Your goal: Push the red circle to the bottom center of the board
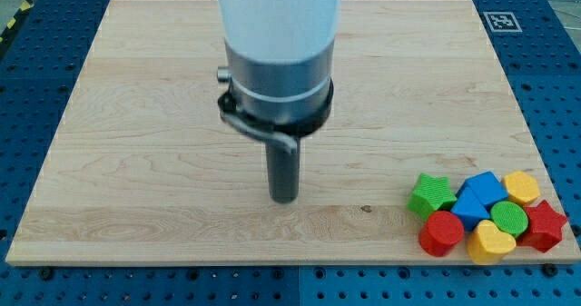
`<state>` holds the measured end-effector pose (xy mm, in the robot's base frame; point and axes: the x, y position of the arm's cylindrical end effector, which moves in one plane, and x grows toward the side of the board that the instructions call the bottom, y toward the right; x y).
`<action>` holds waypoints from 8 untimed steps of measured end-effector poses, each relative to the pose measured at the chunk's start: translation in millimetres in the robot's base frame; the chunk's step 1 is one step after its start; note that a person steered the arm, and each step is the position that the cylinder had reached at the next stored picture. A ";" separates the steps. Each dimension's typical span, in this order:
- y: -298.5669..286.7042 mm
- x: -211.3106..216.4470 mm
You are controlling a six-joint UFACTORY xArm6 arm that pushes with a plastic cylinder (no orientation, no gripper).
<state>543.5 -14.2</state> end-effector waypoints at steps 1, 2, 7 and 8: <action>-0.4 -55.0; 20.6 -113.4; 355.8 -220.4; 336.5 -175.9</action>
<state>367.6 322.4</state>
